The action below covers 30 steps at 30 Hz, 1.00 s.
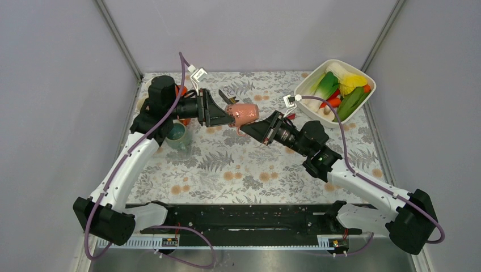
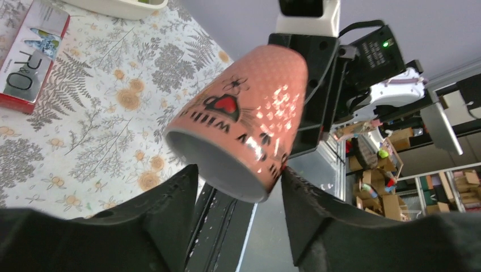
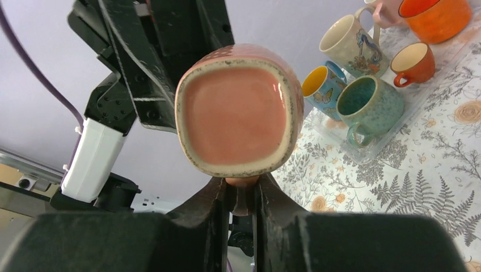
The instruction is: Turn the mug right side up
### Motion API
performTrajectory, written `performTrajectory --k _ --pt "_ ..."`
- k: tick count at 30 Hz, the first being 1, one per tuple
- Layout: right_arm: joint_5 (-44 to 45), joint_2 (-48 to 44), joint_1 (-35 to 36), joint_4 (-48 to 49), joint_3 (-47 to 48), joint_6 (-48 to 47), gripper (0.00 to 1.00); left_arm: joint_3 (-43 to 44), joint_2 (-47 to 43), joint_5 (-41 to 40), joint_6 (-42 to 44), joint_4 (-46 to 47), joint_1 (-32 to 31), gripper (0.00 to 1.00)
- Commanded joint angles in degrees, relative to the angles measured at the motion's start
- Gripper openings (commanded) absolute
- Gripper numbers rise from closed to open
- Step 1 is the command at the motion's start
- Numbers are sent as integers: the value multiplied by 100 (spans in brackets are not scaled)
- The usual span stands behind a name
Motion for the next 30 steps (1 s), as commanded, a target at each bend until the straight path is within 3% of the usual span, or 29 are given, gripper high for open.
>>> performTrajectory --k 1,6,7,9,11,13,15,18,21,24,30 --pt "-284 111 -23 751 268 209 0 60 -8 -178 -449 869 -88 48" --pt "-381 315 -18 919 298 305 0 -95 90 -157 -583 972 -328 33" --pt "-371 332 -22 894 299 295 0 -158 77 -207 -616 1062 -397 26" --pt "-303 347 -20 771 320 226 0 -265 73 -339 -737 1177 -459 1" --pt "-146 356 -20 395 368 97 1 -193 85 -542 -724 1011 -427 0" --pt "217 371 -31 -442 495 -127 34 31 106 -1216 -323 423 -386 0" --pt "633 418 -29 -1303 653 -439 67 521 221 -2298 636 -441 -383 0" --pt "980 546 -33 -1852 657 -778 99 953 515 -3778 1804 -1197 -374 0" --pt "994 808 -41 -2015 723 -968 99 986 821 -4569 2554 -1199 -369 0" --pt "982 1101 -39 -2233 897 -1076 100 1056 1245 -4866 2983 -1154 -296 0" --pt "1070 1241 -41 -2620 943 -1381 99 2551 3089 -5522 3885 -1987 120 0"
